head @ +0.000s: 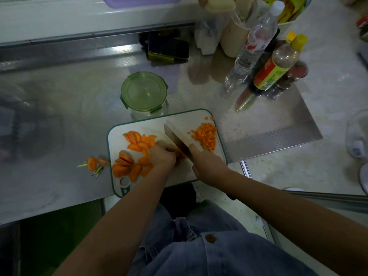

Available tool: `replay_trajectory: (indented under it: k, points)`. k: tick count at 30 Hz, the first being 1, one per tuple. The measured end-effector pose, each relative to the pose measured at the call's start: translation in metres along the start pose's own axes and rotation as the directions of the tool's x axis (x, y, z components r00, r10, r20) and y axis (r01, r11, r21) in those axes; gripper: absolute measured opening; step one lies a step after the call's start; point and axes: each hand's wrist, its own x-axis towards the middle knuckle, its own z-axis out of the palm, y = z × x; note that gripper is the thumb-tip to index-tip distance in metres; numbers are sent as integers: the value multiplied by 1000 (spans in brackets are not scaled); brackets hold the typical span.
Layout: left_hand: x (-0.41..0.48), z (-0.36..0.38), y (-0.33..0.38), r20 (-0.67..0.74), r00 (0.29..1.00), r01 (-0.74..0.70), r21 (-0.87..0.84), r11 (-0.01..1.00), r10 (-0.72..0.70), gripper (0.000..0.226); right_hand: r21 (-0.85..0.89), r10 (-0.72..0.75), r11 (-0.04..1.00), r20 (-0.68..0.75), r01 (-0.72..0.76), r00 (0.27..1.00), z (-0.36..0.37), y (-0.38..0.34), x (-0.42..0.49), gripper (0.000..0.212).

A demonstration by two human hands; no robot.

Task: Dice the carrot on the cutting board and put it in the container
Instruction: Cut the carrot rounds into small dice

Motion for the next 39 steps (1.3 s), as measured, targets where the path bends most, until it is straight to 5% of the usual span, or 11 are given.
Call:
replay_trajectory:
  k: [10, 14, 20, 25, 27, 29, 33, 35, 39]
  points:
    - [-5, -5, 3, -7, 1000, -22, 14, 1000, 22, 10, 7, 45, 999, 1, -45, 999, 14, -4, 1, 60]
    - [-5, -5, 2, -10, 999, -43, 45, 998, 43, 14, -4, -6, 1000, -65, 6, 998, 13, 5, 2, 49]
    - [-5, -6, -4, 18, 986, -169, 79, 982, 168, 18, 193, -10, 980, -237, 57, 971, -3, 19, -3, 45]
    - [-2, -14, -10, 3, 949, -313, 135, 940, 315, 18, 324, 105, 946, -242, -22, 965, -5, 33, -1, 43]
    - [-2, -17, -10, -23, 879, -455, 251, 854, 475, 26, 383, 136, 923, -225, -41, 965, -3, 36, 0, 53]
    - [0, -19, -8, 76, 742, -637, 388, 666, 666, 43, 416, 164, 907, -208, -64, 964, -2, 38, -1, 52]
    - [8, -13, 2, 325, 555, -774, 537, 334, 766, 57, 466, 202, 880, -192, -92, 960, -3, 40, -3, 55]
    - [9, -10, 7, 372, 537, -770, 583, 260, 757, 41, 455, 194, 886, -185, -91, 963, -2, 40, -4, 57]
    - [4, -10, 6, 318, 600, -717, 620, 318, 734, 22, 413, 161, 907, -166, -79, 973, 2, 38, -5, 56]
